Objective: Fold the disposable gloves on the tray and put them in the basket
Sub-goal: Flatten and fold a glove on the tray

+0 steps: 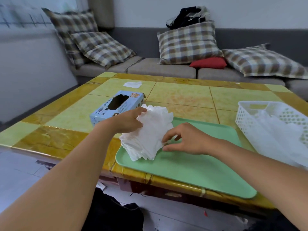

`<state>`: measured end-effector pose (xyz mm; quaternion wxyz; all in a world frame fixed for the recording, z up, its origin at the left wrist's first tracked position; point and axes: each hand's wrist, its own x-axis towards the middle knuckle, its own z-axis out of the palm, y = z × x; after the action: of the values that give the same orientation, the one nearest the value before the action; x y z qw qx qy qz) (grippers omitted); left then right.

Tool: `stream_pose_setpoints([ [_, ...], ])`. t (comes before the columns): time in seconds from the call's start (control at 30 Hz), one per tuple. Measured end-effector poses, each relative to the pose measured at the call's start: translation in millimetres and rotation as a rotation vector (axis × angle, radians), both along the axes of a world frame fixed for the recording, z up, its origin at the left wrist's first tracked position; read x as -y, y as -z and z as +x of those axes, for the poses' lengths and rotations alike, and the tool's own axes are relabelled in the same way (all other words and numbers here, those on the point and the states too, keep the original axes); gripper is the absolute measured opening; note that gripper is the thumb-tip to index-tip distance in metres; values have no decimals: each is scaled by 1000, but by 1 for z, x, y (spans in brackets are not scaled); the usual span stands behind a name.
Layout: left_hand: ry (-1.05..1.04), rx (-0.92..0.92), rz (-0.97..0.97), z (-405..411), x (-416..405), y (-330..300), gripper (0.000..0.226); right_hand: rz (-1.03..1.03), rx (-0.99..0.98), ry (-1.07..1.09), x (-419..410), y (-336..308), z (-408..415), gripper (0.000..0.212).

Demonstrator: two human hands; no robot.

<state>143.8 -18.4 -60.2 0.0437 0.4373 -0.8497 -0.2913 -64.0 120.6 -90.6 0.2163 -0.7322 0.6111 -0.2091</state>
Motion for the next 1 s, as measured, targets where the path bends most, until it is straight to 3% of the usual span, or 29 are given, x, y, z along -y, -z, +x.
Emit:
stream_pose_setpoints([
  [0.1, -22, -11, 107, 3, -1, -6, 69, -76, 117, 47, 2, -2, 23, 50],
  [0.17, 0, 24, 150, 6, -6, -10, 89, -99, 22, 26, 8, 0, 40, 55],
  [0.23, 56, 82, 152, 10, -9, -12, 104, -104, -59, 11, 15, 3, 51, 41],
  [0.33, 102, 83, 176, 18, -11, -8, 110, -30, -23, -28, 15, 1, 52, 12],
  [0.5, 159, 29, 191, 27, -11, -8, 121, 102, 27, -55, 2, -17, 21, 4],
  [0.57, 169, 89, 111, 27, -14, -10, 125, 194, 172, -35, -4, -22, 4, 4],
  [0.73, 222, 112, -116, 13, -17, -22, 134, 243, 907, 127, -19, -48, -31, 17],
  [0.83, 280, -137, -43, -10, -33, -34, 113, 251, 1120, 172, -28, -64, -38, 5],
  [1.0, 337, -597, 249, -67, -74, -48, 24, 284, 1219, 242, -37, -72, -46, 25],
])
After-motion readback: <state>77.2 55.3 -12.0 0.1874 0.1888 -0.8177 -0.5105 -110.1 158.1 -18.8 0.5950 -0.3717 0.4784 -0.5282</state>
